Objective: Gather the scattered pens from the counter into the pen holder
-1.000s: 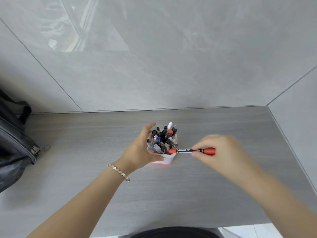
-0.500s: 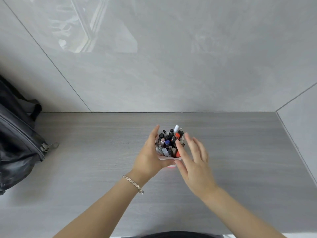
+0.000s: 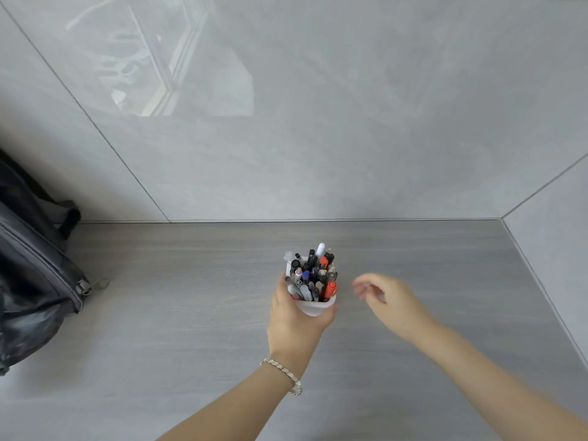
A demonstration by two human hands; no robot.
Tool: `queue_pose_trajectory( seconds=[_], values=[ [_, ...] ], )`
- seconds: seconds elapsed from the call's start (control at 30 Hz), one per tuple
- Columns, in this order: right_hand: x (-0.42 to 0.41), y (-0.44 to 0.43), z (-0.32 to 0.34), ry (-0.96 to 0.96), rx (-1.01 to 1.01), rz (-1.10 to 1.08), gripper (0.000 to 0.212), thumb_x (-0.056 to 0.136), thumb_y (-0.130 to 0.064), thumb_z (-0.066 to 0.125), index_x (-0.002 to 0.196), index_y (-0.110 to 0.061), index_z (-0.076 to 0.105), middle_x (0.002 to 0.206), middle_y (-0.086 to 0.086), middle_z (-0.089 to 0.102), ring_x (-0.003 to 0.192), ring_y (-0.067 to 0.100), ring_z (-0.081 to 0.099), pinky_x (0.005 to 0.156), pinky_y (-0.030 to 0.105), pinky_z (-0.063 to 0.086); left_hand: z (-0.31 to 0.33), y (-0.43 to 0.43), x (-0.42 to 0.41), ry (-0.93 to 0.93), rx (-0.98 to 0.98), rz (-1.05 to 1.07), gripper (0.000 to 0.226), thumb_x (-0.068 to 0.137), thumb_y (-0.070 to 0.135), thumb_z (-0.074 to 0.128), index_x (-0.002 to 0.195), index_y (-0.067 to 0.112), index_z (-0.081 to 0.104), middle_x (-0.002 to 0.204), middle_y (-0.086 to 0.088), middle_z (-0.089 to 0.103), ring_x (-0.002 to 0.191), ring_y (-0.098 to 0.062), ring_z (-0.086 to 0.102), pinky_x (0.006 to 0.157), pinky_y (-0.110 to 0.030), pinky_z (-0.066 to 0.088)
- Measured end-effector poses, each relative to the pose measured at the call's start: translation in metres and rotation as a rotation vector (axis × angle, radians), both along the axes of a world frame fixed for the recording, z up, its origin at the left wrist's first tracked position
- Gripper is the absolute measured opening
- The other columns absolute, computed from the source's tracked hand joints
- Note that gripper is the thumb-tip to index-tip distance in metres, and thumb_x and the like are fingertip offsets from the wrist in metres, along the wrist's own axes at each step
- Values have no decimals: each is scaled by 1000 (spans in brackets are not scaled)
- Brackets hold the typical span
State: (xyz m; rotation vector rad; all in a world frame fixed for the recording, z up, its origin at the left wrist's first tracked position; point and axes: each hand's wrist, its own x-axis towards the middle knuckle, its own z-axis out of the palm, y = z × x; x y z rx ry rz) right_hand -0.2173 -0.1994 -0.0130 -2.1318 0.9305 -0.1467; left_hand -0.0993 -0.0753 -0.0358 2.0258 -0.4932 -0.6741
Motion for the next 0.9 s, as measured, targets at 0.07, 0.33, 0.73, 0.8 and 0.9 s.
queue_pose_trajectory(
  seconds=[0.07,0.33,0.73,0.8,0.9],
  values=[
    [-1,-12,-8,131,-1,44,29,87,2,45,101,-14,66,85,-5,65,86,19,64,81,26,46,-2,-2,3,7,-3,10,72,49,51,78,110,34,44,108,13,60,99,-6,60,83,-38,54],
    [22,-40,-15,255,-7,85,27,88,-7,46,103,-15,66,102,8,72,83,20,60,83,31,48,-2,-19,70,-8,-116,158,53,53,39,82,98,27,56,96,11,69,87,-2,66,79,-25,54],
    [40,-55,-10,399,-73,212,31,91,-11,39,114,-18,60,120,5,64,112,23,57,91,26,43,-7,-39,139,64,-56,200,70,47,30,82,106,14,46,106,-5,64,96,-18,64,76,-26,48],
    [42,-54,-4,424,-80,210,32,92,-12,38,115,-17,59,123,5,63,114,24,56,94,28,43,0,-34,144,83,-1,134,75,50,27,85,111,14,42,111,-4,61,101,-21,61,80,-29,46],
    [51,-51,9,461,-103,178,32,91,-13,39,117,-18,57,127,5,60,116,26,55,96,30,43,24,-28,143,25,11,78,102,49,25,84,132,11,26,129,-8,42,122,-26,43,99,-37,39]
  ],
)
